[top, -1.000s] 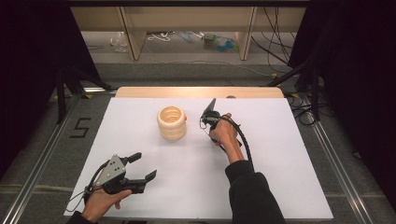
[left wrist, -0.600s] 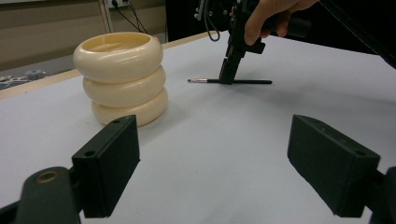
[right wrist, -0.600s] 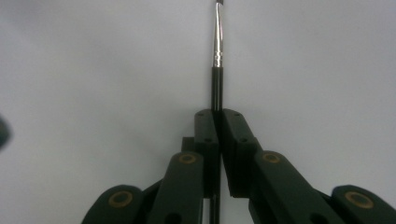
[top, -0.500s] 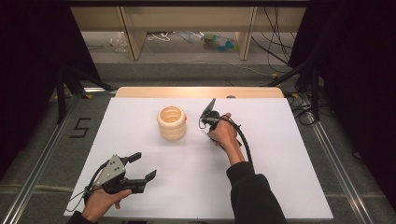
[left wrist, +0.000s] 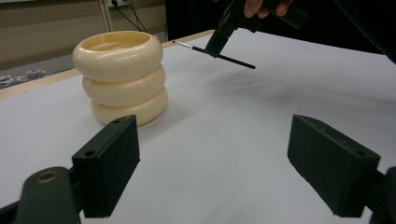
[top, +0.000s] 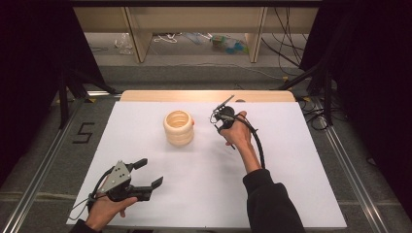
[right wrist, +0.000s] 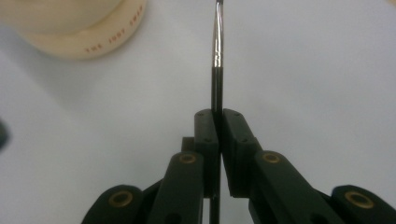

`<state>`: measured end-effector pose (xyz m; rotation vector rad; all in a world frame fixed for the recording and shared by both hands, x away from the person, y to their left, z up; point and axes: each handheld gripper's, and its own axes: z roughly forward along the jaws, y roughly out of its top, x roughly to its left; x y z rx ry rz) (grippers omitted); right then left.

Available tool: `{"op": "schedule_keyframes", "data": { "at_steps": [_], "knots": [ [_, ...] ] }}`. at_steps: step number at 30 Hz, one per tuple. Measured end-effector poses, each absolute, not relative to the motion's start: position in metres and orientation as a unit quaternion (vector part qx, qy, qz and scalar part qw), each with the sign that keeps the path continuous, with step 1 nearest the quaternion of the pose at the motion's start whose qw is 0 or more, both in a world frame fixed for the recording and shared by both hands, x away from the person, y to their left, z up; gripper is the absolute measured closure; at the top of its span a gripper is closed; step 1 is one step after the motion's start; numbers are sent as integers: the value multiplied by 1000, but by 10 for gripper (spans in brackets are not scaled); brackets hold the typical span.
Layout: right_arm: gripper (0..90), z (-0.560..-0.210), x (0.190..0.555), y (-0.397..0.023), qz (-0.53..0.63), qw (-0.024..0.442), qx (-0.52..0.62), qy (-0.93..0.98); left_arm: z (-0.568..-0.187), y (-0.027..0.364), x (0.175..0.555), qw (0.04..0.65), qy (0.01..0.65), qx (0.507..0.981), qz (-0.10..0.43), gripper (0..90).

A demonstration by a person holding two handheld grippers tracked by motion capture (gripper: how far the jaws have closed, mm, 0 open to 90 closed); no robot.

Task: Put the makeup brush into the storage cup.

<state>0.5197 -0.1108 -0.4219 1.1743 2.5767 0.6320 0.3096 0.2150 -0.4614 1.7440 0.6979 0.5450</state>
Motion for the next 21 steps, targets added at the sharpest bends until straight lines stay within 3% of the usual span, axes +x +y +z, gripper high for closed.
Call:
{"op": "schedule_keyframes", "data": {
  "at_steps": [21],
  "knots": [
    [853,-398,515,-113,373,210,369,825,-461,215,310,558,295,740,232,168]
  ]
}}
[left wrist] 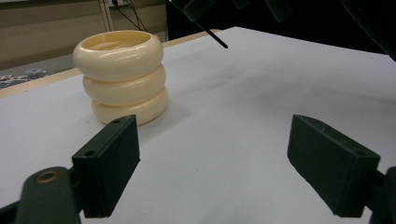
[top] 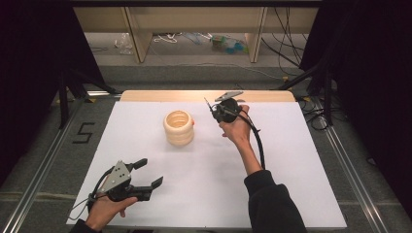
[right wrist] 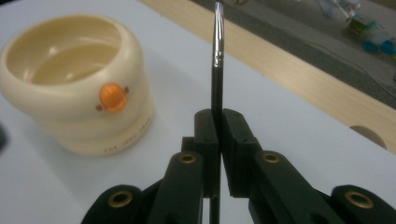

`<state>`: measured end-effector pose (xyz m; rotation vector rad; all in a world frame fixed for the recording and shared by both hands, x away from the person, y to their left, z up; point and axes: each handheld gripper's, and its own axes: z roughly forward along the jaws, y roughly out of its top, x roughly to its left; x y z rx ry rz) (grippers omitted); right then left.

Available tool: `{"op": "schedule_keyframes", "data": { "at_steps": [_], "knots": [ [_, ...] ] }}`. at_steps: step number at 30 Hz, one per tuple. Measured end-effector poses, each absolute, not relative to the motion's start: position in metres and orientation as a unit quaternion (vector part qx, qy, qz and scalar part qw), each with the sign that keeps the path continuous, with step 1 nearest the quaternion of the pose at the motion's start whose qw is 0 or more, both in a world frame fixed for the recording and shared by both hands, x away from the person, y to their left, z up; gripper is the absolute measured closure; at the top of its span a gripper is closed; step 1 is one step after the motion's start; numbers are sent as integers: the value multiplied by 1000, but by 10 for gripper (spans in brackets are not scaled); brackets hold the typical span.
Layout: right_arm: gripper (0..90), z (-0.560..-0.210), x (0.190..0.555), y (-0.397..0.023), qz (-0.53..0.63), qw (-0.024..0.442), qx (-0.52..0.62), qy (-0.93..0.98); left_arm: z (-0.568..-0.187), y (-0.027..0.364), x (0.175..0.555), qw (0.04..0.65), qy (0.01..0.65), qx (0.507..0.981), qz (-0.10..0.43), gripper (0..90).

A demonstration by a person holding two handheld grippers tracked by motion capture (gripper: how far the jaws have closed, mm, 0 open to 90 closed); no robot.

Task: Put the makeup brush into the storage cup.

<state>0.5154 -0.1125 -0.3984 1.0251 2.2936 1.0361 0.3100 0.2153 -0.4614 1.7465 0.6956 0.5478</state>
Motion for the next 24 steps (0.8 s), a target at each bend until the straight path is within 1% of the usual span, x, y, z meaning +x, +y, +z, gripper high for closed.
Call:
{"op": "schedule_keyframes", "data": {
  "at_steps": [4,13,16,17,20,24],
  "knots": [
    [853,-397,516,-111,400,222,361,813,-461,215,310,558,295,740,233,168],
    [853,-394,516,-108,462,220,366,777,-461,216,311,558,291,741,235,168],
    [853,-393,516,-107,477,226,361,769,-461,215,310,559,295,739,233,168],
    [853,-392,515,-107,484,219,364,765,-461,215,310,559,295,739,233,168],
    [853,-392,515,-106,501,219,358,757,-461,216,311,558,291,741,235,168],
    [853,-392,515,-102,514,222,360,746,-462,215,309,560,303,736,228,168]
  ]
}}
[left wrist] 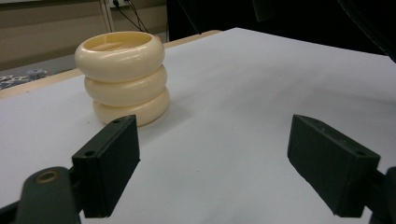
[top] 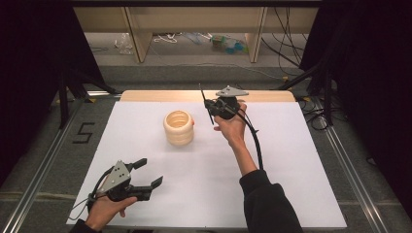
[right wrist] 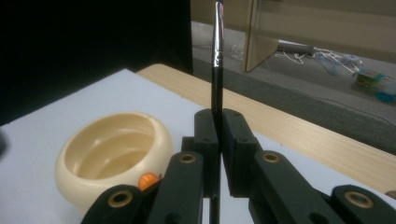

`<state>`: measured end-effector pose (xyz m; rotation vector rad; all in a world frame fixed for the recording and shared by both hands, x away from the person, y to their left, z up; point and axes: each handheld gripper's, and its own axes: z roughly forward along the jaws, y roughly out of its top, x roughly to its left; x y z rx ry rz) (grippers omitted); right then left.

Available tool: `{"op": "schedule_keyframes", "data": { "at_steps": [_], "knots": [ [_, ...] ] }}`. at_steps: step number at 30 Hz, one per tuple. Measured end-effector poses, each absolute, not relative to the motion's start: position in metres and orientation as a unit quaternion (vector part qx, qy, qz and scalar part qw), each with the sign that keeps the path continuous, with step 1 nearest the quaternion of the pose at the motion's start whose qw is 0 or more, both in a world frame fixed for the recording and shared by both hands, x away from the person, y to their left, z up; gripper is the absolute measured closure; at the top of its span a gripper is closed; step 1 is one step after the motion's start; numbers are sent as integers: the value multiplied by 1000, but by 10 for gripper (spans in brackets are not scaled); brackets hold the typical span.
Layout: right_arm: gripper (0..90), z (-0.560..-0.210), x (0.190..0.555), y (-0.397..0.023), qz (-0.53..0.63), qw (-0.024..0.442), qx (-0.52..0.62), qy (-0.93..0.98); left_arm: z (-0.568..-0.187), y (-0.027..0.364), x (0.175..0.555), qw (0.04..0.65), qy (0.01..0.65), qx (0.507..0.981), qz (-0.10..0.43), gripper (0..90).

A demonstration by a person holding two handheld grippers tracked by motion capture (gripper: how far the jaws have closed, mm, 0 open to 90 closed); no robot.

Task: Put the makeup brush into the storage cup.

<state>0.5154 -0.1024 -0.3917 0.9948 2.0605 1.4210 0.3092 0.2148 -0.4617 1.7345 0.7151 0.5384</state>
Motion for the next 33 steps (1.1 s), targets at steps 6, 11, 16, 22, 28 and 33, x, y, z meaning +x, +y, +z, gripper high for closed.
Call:
{"op": "schedule_keyframes", "data": {
  "at_steps": [6,11,16,22,28,33],
  "knots": [
    [853,-389,515,-98,520,220,351,747,-461,216,310,558,294,740,234,168],
    [853,-388,516,-93,527,223,347,743,-461,216,310,559,294,739,234,168],
    [853,-386,515,-89,529,217,347,744,-461,215,310,560,296,738,233,168],
    [853,-380,516,-83,534,224,334,743,-461,216,311,558,291,741,235,168],
    [853,-377,516,-74,537,222,331,743,-461,215,309,561,303,736,228,168],
    [853,-373,516,-66,541,216,321,746,-461,216,310,560,297,738,233,168]
  ]
}}
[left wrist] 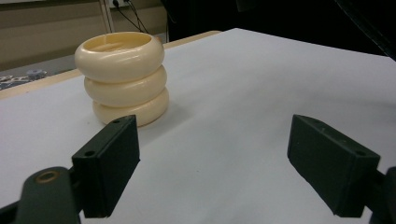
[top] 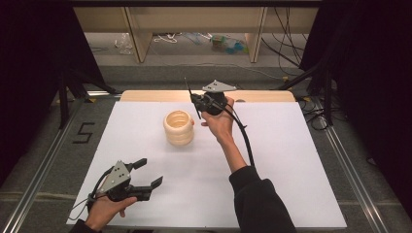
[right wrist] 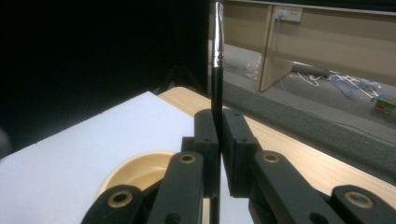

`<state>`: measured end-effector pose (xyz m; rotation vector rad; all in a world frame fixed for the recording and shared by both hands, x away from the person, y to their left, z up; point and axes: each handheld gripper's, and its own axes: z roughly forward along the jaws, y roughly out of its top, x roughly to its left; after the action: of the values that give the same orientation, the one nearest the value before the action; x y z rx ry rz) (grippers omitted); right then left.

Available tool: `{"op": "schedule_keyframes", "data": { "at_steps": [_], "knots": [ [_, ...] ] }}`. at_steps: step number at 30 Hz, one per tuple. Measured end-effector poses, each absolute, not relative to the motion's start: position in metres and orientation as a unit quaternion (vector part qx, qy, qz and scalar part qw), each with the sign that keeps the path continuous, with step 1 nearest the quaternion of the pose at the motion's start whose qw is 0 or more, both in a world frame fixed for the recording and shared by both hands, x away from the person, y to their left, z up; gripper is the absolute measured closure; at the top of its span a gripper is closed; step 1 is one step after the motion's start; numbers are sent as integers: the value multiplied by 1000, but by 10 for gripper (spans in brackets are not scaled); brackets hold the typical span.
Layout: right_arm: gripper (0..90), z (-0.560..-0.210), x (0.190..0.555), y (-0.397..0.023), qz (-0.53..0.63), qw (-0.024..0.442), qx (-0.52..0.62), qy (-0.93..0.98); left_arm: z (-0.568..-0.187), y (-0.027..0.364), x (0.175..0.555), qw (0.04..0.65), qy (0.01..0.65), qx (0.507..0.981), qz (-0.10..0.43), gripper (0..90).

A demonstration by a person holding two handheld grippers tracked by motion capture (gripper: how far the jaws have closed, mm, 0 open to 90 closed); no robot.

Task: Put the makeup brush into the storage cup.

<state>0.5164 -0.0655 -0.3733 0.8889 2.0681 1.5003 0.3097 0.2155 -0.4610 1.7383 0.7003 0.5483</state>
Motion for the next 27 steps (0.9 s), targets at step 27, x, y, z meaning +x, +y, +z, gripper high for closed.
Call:
{"op": "schedule_keyframes", "data": {
  "at_steps": [27],
  "knots": [
    [853,-371,520,-20,554,205,289,753,-461,215,309,562,300,736,229,168]
  ]
}}
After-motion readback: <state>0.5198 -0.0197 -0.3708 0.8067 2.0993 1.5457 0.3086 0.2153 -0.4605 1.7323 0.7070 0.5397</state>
